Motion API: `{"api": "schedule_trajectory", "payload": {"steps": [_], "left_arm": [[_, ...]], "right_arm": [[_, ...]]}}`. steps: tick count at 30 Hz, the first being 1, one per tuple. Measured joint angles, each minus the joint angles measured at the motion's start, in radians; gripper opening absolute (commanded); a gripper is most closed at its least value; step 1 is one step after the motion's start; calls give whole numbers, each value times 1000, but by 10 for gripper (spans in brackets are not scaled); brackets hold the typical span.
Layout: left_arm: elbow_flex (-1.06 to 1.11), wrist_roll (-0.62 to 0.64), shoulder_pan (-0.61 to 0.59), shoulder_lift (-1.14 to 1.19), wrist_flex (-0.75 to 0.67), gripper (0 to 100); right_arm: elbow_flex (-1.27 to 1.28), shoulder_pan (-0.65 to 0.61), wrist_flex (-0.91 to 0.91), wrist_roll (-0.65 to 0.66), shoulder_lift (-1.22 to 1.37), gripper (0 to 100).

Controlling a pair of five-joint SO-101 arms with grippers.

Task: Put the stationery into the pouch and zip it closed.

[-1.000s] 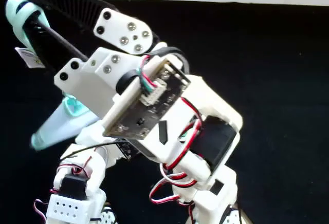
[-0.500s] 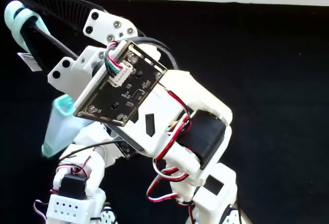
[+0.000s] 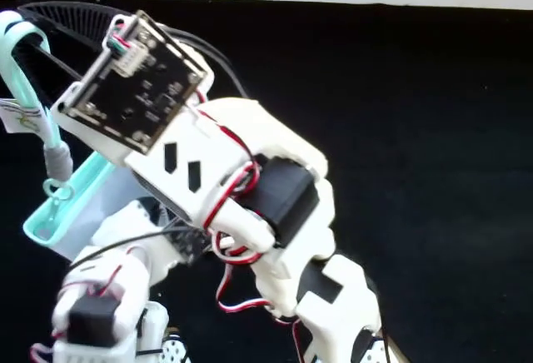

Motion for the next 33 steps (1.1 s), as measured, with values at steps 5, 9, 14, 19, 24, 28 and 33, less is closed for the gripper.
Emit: {"api": "schedule_trajectory", "payload": {"steps": [5,9,14,19,24,28,33], "left_arm": [[-298,0,-3,-5,245,7],[-537,43,-9,-6,339,7],[-752,249,-17,-6,348,7],[-784,454,-164,-6,348,7],[-790,626,-278,-8,348,8],[-790,746,-321,-8,348,109],[-790,893,-390,11,358,167]], "right_arm": [[0,0,0,-3,21,6],[0,0,0,-3,37,6],[0,0,0,-3,46,6],[0,0,0,-3,48,6],[2,0,0,-3,48,6],[2,0,-6,-3,48,6],[2,0,-86,-3,91,6]]}}
